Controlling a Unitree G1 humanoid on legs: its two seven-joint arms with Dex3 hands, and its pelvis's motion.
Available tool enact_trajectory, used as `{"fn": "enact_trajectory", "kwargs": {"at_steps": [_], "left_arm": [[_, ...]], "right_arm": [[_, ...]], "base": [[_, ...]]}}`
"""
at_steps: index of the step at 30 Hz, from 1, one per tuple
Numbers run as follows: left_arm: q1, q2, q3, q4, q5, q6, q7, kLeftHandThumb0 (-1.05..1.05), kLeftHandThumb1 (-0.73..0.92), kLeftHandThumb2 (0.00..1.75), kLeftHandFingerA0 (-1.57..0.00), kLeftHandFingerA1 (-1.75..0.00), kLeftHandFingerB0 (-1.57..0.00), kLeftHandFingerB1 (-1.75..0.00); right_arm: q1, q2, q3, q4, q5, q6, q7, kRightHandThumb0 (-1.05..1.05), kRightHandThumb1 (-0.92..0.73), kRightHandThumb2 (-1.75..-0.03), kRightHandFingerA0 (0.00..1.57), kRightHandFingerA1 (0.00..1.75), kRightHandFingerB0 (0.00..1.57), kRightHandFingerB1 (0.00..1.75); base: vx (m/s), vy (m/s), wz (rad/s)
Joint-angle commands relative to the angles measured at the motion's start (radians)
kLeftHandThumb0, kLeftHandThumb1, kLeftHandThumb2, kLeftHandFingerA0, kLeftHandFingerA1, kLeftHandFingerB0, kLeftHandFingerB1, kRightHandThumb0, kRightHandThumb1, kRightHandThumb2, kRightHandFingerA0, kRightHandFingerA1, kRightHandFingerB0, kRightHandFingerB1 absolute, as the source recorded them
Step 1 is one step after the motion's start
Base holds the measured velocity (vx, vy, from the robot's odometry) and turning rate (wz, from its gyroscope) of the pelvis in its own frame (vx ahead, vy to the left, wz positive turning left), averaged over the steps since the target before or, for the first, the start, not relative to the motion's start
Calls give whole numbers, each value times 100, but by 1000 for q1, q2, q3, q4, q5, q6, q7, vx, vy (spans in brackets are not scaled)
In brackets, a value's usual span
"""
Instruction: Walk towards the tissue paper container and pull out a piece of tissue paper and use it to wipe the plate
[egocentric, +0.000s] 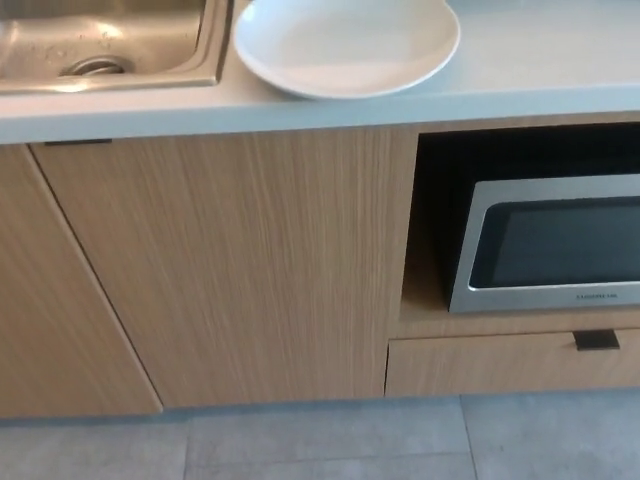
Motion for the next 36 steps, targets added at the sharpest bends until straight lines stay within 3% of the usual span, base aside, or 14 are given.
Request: {"fn": "enact_trajectory", "kwargs": {"at_steps": [1, 13, 16, 19, 21, 26, 36], "left_arm": [[4, 8, 2, -32, 0, -14, 27, -7, 56, 80, -92, -103, -87, -74], [16, 7, 0, -49, -2, -18, 22, -5, 56, 81, -90, -102, -84, -70], [20, 5, 1, -53, -5, -17, 20, -6, 57, 78, -90, -104, -83, -70], [20, 2, 1, -65, -7, 0, 25, -5, 56, 80, -89, -105, -83, -70], [16, 9, -1, -54, 0, -6, 23, -12, 60, 70, -90, -102, -82, -72], [13, 9, -7, -37, 4, -20, 22, -16, 63, 66, -89, -101, -80, -68], [-1, 3, -5, -36, -9, -4, 20, -13, 59, 74, -89, -101, -81, -72]], "right_arm": [[6, 2, -2, -20, 20, 17, 15, -5, -67, -69, 88, 52, 56, 44], [25, -3, 13, -54, 9, 11, 24, 2, -64, -73, 85, 51, 58, 46], [19, -4, 13, -49, 10, 24, 21, -1, -65, -69, 86, 51, 60, 46], [4, -9, 10, -18, 13, 14, 31, 5, -62, -75, 86, 51, 61, 47], [0, -7, 15, -17, 9, 17, 24, 2, -63, -74, 85, 51, 60, 46], [-7, -12, 7, -13, 18, 22, 29, 3, -62, -73, 83, 51, 60, 45], [-12, -29, 14, -2, 5, 14, 28, 3, -63, -74, 83, 51, 59, 46]], "base": [[148, 136, -13], [121, 148, 0], [39, -117, 5], [87, -246, 4], [79, -299, 4], [33, -66, -2], [61, 125, -4]]}}
